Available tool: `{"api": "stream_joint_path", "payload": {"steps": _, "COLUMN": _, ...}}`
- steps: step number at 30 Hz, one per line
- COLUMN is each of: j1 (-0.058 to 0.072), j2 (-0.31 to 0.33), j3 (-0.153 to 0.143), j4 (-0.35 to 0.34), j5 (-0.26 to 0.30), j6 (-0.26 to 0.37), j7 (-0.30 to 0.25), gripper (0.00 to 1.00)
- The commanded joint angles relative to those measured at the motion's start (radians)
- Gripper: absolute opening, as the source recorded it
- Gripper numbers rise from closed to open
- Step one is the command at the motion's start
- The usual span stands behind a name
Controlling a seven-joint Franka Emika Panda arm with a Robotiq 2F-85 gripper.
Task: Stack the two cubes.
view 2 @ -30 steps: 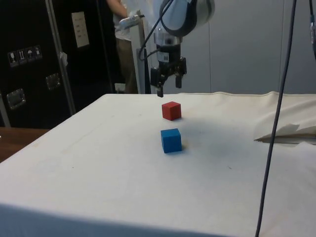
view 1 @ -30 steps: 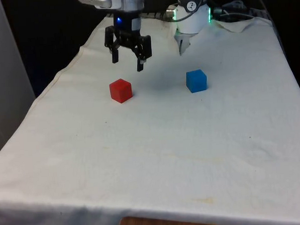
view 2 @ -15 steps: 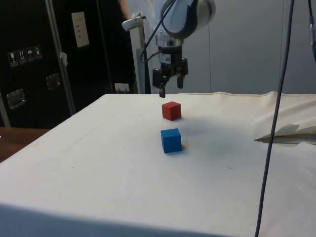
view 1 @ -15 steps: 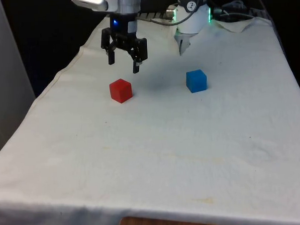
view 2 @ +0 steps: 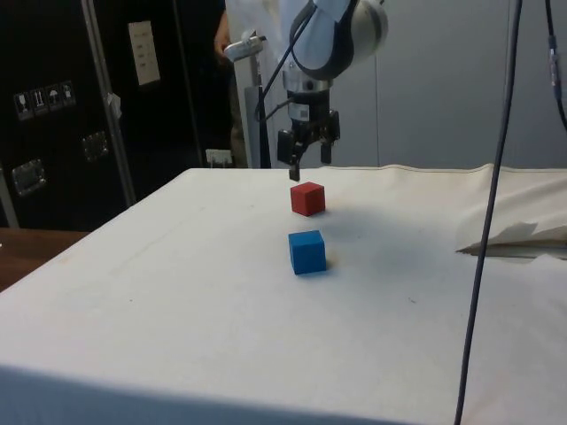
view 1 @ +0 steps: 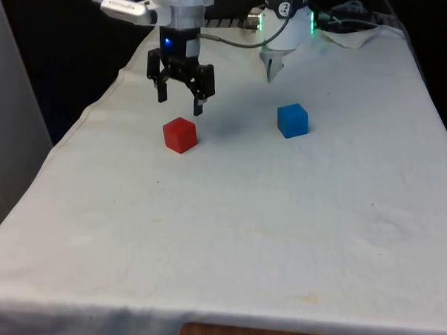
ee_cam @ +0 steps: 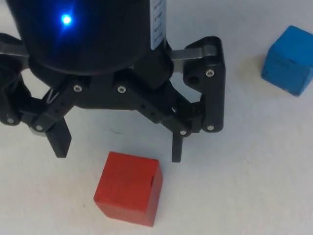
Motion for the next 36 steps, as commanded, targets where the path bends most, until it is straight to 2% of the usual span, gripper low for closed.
{"api": "stream_joint_path", "payload": {"steps": 1, "j1": -0.019, "j2": 0.001, "j3": 0.024, "j4": 0.0, "j5": 0.04, "j6": 0.015, "j7": -0.036, "gripper": 1.0}}
{"api": "stream_joint_path", "payload": {"steps": 7, "j1": -0.023, "j2": 0.03, "j3": 0.028, "j4": 0.012, "j5": 0.12, "j6": 0.049, "j7": -0.115, "gripper": 1.0}}
{"api": "stream_joint_path", "payload": {"steps": 8, "j1": -0.003, "j2": 0.037, "j3": 0.0, "j4": 0.014, "j5": 0.093, "j6": 0.04, "j7": -0.092, "gripper": 1.0}}
{"api": "stream_joint_path", "payload": {"steps": 9, "j1": -0.023, "j2": 0.034, "j3": 0.028, "j4": 0.014, "j5": 0.13, "j6": 0.052, "j7": -0.125, "gripper": 1.0}}
{"api": "stream_joint_path", "payload": {"steps": 15, "j1": -0.024, "j2": 0.057, "j3": 0.029, "j4": 0.027, "j5": 0.196, "j6": 0.063, "j7": -0.184, "gripper": 1.0}}
{"api": "stream_joint_path", "payload": {"steps": 16, "j1": -0.023, "j2": 0.06, "j3": 0.028, "j4": 0.028, "j5": 0.204, "j6": 0.062, "j7": -0.19, "gripper": 1.0}}
{"api": "stream_joint_path", "payload": {"steps": 17, "j1": -0.003, "j2": 0.069, "j3": 0.0, "j4": 0.03, "j5": 0.18, "j6": 0.057, "j7": -0.17, "gripper": 1.0}}
{"api": "stream_joint_path", "payload": {"steps": 18, "j1": -0.023, "j2": 0.062, "j3": 0.027, "j4": 0.03, "j5": 0.21, "j6": 0.062, "j7": -0.195, "gripper": 1.0}}
{"api": "stream_joint_path", "payload": {"steps": 24, "j1": -0.026, "j2": 0.08, "j3": 0.034, "j4": 0.035, "j5": 0.252, "j6": 0.066, "j7": -0.225, "gripper": 1.0}}
{"api": "stream_joint_path", "payload": {"steps": 25, "j1": -0.003, "j2": 0.081, "j3": 0.001, "j4": 0.034, "j5": 0.214, "j6": 0.057, "j7": -0.195, "gripper": 1.0}}
{"api": "stream_joint_path", "payload": {"steps": 26, "j1": -0.026, "j2": 0.08, "j3": 0.034, "j4": 0.035, "j5": 0.252, "j6": 0.066, "j7": -0.225, "gripper": 1.0}}
{"api": "stream_joint_path", "payload": {"steps": 33, "j1": -0.028, "j2": 0.119, "j3": 0.041, "j4": 0.055, "j5": 0.306, "j6": 0.074, "j7": -0.257, "gripper": 1.0}}
{"api": "stream_joint_path", "payload": {"steps": 34, "j1": -0.003, "j2": 0.122, "j3": 0.007, "j4": 0.052, "j5": 0.275, "j6": 0.062, "j7": -0.233, "gripper": 1.0}}
{"api": "stream_joint_path", "payload": {"steps": 35, "j1": -0.028, "j2": 0.131, "j3": 0.043, "j4": 0.062, "j5": 0.319, "j6": 0.075, "j7": -0.264, "gripper": 1.0}}
{"api": "stream_joint_path", "payload": {"steps": 36, "j1": -0.028, "j2": 0.138, "j3": 0.043, "j4": 0.067, "j5": 0.326, "j6": 0.076, "j7": -0.267, "gripper": 1.0}}
